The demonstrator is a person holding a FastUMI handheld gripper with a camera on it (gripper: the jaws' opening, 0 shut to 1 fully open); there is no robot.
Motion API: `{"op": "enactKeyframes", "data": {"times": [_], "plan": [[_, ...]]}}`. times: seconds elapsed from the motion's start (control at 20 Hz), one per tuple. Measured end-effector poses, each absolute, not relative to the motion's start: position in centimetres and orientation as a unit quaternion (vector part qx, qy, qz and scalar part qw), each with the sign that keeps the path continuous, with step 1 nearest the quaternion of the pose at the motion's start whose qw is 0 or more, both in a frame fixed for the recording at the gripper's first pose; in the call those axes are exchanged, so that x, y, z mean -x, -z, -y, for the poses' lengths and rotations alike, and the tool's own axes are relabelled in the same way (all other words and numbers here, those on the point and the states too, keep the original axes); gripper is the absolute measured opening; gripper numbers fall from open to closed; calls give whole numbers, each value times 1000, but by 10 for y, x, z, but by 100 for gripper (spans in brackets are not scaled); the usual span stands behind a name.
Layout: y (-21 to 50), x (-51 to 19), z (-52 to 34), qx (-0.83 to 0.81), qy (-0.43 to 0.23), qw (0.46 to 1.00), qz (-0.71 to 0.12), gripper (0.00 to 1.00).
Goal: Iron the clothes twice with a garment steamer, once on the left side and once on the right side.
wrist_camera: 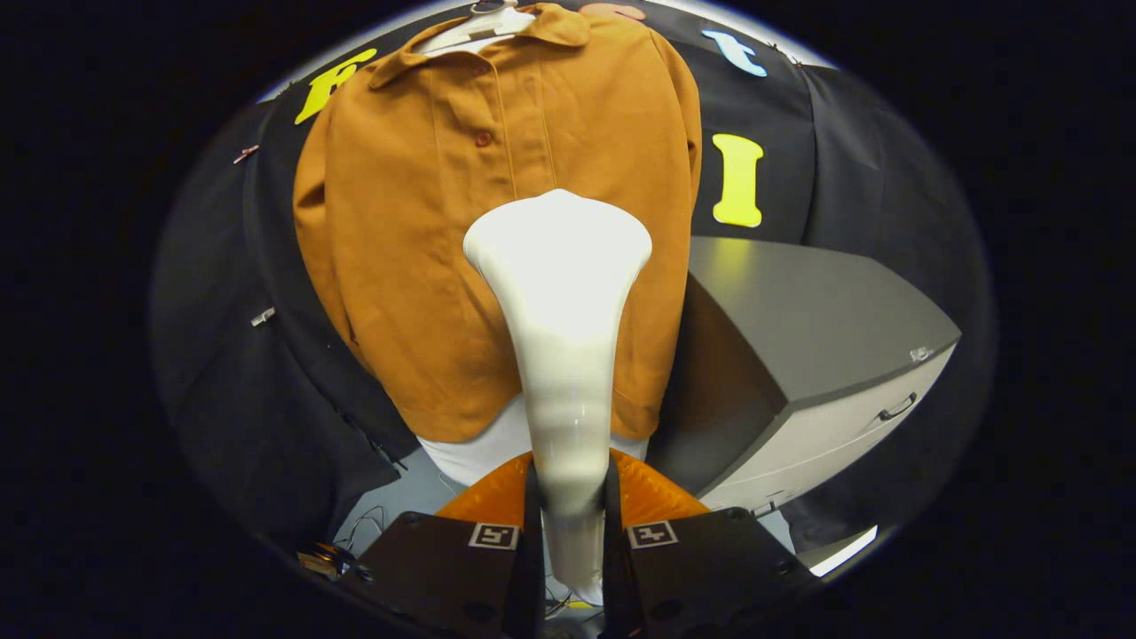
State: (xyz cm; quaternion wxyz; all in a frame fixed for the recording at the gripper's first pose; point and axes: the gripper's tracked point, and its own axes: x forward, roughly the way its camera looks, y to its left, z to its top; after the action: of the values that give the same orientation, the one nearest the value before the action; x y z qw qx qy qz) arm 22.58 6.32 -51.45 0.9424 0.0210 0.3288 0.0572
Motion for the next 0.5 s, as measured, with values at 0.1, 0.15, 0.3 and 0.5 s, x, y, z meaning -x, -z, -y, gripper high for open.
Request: {"op": "enactKeyframes", "data": {"times": [0.1,0.15,0.3,0.5], "plan": [[507,-234,-67,-15,-66,949,-308,29],[502,-238,-68,-12,-70,953,-295,29],[486,-250,-72,9,-81,963,-258,30],[468,-263,-87,16,-92,969,-228,29]]}}
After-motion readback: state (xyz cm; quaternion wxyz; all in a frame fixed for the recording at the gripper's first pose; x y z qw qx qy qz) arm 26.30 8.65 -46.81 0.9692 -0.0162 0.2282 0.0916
